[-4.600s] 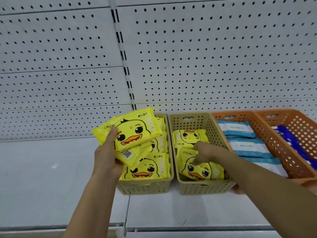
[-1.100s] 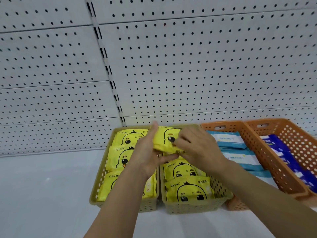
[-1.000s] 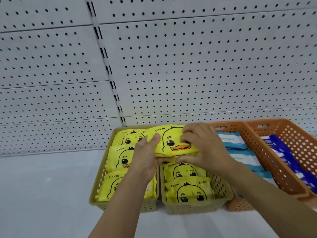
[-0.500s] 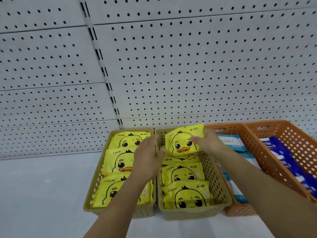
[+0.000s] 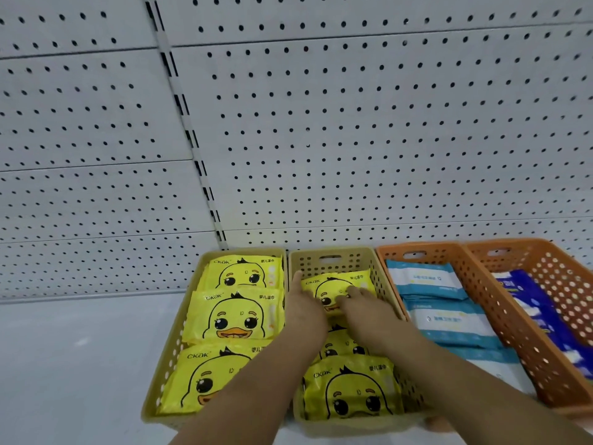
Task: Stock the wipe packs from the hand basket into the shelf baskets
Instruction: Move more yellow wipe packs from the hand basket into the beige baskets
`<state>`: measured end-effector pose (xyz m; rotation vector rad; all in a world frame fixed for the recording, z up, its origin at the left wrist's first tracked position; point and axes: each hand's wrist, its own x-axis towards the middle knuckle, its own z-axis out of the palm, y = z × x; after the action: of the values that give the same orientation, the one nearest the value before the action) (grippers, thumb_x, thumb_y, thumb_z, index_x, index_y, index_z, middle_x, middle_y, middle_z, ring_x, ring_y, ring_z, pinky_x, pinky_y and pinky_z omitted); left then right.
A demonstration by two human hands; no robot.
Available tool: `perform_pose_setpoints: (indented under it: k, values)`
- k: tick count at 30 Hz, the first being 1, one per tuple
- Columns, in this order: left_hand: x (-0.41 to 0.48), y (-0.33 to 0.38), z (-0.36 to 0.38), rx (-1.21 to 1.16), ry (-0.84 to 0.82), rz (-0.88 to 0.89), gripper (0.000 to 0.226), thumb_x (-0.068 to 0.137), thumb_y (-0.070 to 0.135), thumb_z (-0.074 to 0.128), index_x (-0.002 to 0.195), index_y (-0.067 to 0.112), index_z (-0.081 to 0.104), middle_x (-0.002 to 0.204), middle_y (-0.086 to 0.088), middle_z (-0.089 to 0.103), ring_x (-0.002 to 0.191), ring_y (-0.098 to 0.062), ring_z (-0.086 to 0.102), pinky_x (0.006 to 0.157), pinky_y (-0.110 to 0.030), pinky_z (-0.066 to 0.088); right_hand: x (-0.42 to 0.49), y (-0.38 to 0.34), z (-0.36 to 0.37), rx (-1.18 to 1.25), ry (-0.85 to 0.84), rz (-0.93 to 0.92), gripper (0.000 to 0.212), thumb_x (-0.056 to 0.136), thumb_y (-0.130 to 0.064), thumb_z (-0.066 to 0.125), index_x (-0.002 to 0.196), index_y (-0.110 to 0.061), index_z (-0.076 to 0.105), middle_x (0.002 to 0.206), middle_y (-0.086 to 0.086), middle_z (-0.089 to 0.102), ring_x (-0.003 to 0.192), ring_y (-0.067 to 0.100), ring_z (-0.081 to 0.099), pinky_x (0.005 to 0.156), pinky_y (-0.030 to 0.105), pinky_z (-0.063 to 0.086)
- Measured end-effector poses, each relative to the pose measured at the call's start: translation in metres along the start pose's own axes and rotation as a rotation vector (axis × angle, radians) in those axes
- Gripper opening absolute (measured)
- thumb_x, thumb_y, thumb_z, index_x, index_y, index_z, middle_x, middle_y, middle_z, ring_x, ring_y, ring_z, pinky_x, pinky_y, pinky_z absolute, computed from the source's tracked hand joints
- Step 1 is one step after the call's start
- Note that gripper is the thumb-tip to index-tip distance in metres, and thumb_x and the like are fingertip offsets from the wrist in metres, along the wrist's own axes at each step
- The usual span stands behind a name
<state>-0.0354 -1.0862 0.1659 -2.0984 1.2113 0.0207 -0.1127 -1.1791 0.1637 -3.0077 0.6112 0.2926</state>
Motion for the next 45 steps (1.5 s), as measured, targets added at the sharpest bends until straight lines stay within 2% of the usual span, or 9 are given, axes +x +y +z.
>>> perform_pose_setpoints:
  k: [6, 9, 15, 21, 25, 27, 31, 36, 45]
  values:
    - [0.007, -0.009, 0.009, 0.036, 0.022, -0.001, 0.061, 0.099, 0.051, 0.032, 0.151, 0.018, 0.028, 0.151, -0.009, 0.040, 0.146, -0.030, 0.021, 0.113, -0.060, -0.018, 0.008, 0.004, 0.012, 0.147, -0.254, 0.024, 0.077, 0.096, -0.018, 0.045, 0.152, -0.024, -0.009, 0.157, 0.006, -0.024, 0.145, 0.027, -0.021, 0.118, 0.051, 0.006]
    - [-0.004, -0.015, 0.013, -0.232, 0.187, 0.026, 0.057, 0.099, 0.051, 0.035, 0.148, 0.022, 0.035, 0.149, -0.002, 0.045, 0.149, -0.026, 0.013, 0.112, -0.058, -0.017, 0.006, 0.005, 0.006, 0.291, -0.222, 0.011, 0.074, 0.097, -0.037, 0.046, 0.152, -0.025, -0.002, 0.160, 0.007, -0.012, 0.147, 0.030, -0.010, 0.119, 0.049, 0.009]
    - [-0.082, -0.018, 0.040, -0.825, 0.298, 0.101, 0.075, 0.091, 0.068, 0.012, 0.155, 0.030, 0.005, 0.163, 0.007, -0.003, 0.149, -0.012, -0.014, 0.121, -0.045, -0.007, -0.065, -0.016, -0.001, 0.549, -0.039, -0.036, 0.063, 0.095, -0.043, 0.050, 0.150, -0.025, 0.025, 0.156, -0.001, 0.024, 0.142, 0.016, 0.024, 0.116, 0.033, 0.024]
    - [-0.146, -0.012, 0.068, -0.850, 0.432, 0.152, 0.093, 0.073, 0.071, -0.012, 0.154, 0.032, 0.007, 0.162, 0.013, -0.006, 0.147, -0.005, -0.015, 0.118, -0.038, -0.013, -0.128, -0.067, 0.024, 0.410, 0.342, 0.046, 0.043, 0.092, -0.048, 0.041, 0.128, -0.027, 0.054, 0.128, -0.004, 0.058, 0.114, 0.018, 0.056, 0.098, 0.038, 0.042]
    - [-0.182, -0.007, 0.093, -0.791, 0.557, 0.146, 0.076, 0.090, 0.068, 0.005, 0.152, 0.028, 0.025, 0.161, 0.009, 0.017, 0.150, -0.011, 0.004, 0.121, -0.040, -0.006, -0.164, -0.096, 0.046, 0.274, 0.550, 0.101, 0.045, 0.087, -0.047, 0.038, 0.118, -0.023, 0.061, 0.129, 0.003, 0.058, 0.119, 0.027, 0.055, 0.102, 0.052, 0.039]
    - [-0.201, -0.001, 0.111, -0.818, 0.673, 0.129, 0.062, 0.095, 0.058, 0.030, 0.144, 0.023, 0.043, 0.152, 0.005, 0.041, 0.145, -0.015, 0.027, 0.116, -0.045, 0.010, -0.183, -0.109, 0.060, 0.324, 0.618, 0.112, 0.042, 0.091, -0.039, 0.047, 0.128, -0.020, 0.055, 0.141, 0.008, 0.046, 0.129, 0.029, 0.043, 0.102, 0.048, 0.038]
    - [-0.248, 0.018, 0.140, -1.009, 0.819, 0.139, 0.049, 0.095, 0.049, 0.042, 0.138, 0.026, 0.046, 0.143, 0.009, 0.049, 0.135, -0.010, 0.037, 0.116, -0.041, 0.022, -0.230, -0.139, 0.082, 0.534, 0.665, 0.156, 0.045, 0.096, -0.038, 0.046, 0.140, -0.027, 0.041, 0.152, -0.003, 0.030, 0.138, 0.016, 0.026, 0.100, 0.034, 0.037]
    - [-0.326, 0.035, 0.176, -1.197, 0.570, 0.076, 0.047, 0.099, 0.055, 0.036, 0.142, 0.036, 0.039, 0.136, 0.017, 0.051, 0.118, -0.005, 0.052, 0.093, -0.026, 0.046, -0.294, -0.183, 0.115, 0.570, 0.651, 0.164, 0.032, 0.096, -0.033, 0.049, 0.126, -0.027, 0.056, 0.143, -0.010, 0.041, 0.129, 0.006, 0.037, 0.090, 0.025, 0.043]
    - [-0.462, 0.064, 0.282, -1.222, 0.285, -0.091, 0.047, 0.098, 0.050, 0.043, 0.140, 0.031, 0.043, 0.132, 0.009, 0.057, 0.116, -0.013, 0.057, 0.089, -0.037, 0.051, -0.408, -0.265, 0.186, 0.628, 0.251, 0.149, 0.034, 0.094, -0.026, 0.055, 0.128, -0.019, 0.055, 0.132, -0.005, 0.046, 0.123, 0.015, 0.046, 0.096, 0.028, 0.040]
